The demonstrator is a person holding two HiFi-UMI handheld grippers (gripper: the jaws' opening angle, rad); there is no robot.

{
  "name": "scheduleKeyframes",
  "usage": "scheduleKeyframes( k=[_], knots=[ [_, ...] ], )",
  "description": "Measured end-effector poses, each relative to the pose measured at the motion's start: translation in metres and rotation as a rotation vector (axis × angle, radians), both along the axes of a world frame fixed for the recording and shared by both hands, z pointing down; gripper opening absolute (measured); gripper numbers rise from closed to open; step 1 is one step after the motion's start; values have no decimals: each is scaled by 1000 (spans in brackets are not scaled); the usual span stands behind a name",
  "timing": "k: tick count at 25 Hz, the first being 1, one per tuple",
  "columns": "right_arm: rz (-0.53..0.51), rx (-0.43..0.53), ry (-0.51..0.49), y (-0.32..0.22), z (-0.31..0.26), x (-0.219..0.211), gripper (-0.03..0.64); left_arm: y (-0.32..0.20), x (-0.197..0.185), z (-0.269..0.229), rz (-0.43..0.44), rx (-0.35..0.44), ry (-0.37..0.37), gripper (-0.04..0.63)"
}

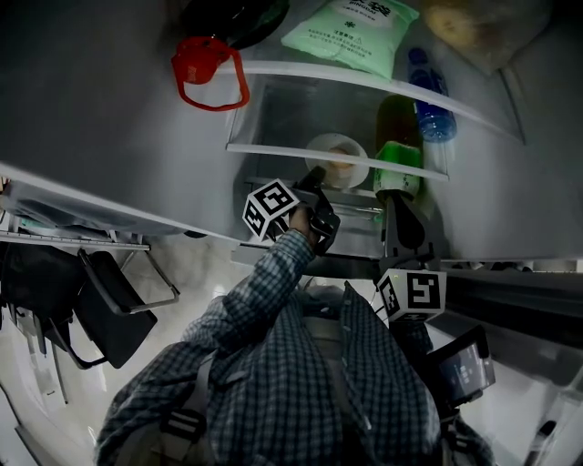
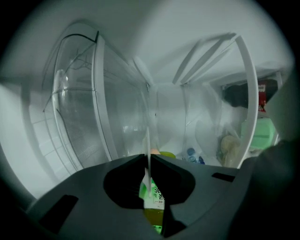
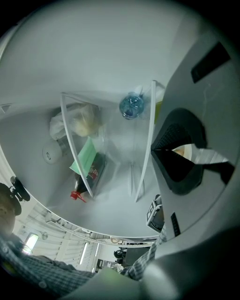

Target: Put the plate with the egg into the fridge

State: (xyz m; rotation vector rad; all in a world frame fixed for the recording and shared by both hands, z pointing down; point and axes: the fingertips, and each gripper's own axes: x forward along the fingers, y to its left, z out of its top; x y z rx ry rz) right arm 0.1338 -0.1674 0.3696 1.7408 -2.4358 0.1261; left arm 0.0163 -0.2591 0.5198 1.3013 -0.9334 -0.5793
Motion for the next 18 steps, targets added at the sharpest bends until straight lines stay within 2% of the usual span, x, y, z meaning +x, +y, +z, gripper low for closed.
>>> scheduleKeyframes(
  k=[13,15,18],
  knots=[
    [-20,-20,11,-4,5,-8,6,-2,5,-1,29,-53,-5,20],
    [-42,-43,70,-6,15,-12,6,-2,6,0,33,-59,-4,20],
    [-85,-63,254,-11,35,-20,6,0,7,1,39,-65,-5,20]
  ],
)
